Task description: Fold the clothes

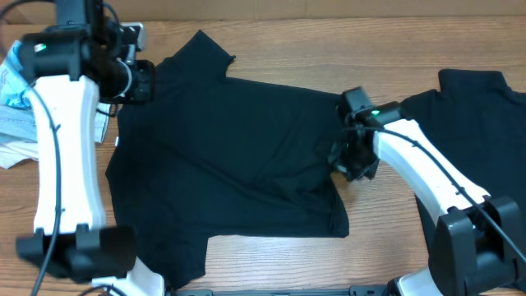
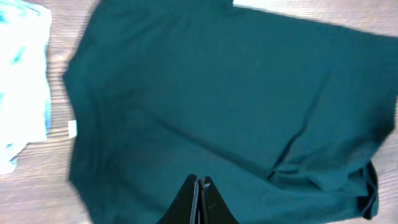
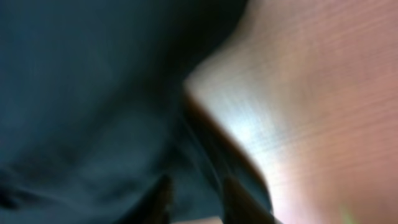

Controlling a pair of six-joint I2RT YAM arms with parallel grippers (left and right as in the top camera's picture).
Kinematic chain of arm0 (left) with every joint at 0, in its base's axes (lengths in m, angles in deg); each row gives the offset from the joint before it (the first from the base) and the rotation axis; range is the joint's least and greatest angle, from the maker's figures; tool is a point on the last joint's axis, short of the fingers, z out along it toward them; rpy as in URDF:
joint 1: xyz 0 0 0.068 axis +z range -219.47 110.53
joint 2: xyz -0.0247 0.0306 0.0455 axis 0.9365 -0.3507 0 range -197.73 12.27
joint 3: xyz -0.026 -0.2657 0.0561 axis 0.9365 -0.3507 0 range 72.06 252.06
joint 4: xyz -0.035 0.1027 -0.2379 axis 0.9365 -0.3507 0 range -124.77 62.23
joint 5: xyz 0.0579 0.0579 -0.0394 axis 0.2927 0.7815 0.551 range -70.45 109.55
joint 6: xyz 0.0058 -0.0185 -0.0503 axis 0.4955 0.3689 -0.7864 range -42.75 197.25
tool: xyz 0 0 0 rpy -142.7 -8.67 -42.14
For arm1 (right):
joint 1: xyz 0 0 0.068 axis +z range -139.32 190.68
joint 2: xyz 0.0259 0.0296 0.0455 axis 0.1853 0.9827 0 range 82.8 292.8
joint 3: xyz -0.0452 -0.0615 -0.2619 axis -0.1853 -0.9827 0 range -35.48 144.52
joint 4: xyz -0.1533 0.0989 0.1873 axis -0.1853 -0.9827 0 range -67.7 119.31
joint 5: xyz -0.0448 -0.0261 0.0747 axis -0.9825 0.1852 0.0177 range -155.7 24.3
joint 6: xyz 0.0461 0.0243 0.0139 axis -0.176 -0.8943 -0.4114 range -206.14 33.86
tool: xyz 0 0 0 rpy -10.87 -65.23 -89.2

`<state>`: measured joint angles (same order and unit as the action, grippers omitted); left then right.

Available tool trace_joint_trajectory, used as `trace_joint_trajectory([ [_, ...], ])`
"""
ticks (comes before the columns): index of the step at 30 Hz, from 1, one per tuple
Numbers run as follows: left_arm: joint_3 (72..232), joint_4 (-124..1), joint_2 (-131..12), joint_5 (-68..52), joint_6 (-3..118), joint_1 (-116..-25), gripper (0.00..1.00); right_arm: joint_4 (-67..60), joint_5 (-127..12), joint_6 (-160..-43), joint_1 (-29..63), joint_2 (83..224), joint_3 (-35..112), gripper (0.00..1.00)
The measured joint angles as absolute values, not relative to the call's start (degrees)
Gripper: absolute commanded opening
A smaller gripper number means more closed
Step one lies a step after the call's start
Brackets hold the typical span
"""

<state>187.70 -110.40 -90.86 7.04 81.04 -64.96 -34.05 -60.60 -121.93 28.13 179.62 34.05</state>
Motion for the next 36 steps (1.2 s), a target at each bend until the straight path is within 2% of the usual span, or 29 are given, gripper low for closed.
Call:
trace_joint_trajectory([
  [4, 182.5, -105.2, -95.8, 6.1, 81.2, -65.3, 0.04, -22.3, -60.2, -122.0, 24.5, 179.7, 33.9, 0.17],
  [10, 179.4, -99.3, -104.2, 5.6, 82.2, -67.0, 0.04, -11.0, -58.6, -122.1, 20.0, 183.4, 33.9, 0.15],
  [22, 179.3, -88.9, -119.6, 5.2, 83.3, -68.2, 0.04, 7.9, -55.6, -125.2, 15.2, 197.8, 33.9, 0.05],
  [27, 179.2, -85.5, -121.6, 6.9, 83.1, -68.2, 0.04, 19.9, -52.9, -129.9, 15.4, 201.9, 34.5, 0.04],
  [28, 179.2, -84.7, -121.6, 8.0, 82.7, -68.2, 0.09, 22.7, -52.6, -130.9, 15.5, 202.9, 34.6, 0.04],
  [32, 179.2, -81.6, -121.6, 11.5, 79.9, -67.6, 0.14, 36.5, -51.9, -132.8, 16.0, 207.3, 35.0, 0.04],
  [36, 179.2, -79.0, -121.7, 13.2, 78.4, -65.8, 0.13, 37.1, -50.4, -129.0, 15.8, 208.1, 36.3, 0.06],
])
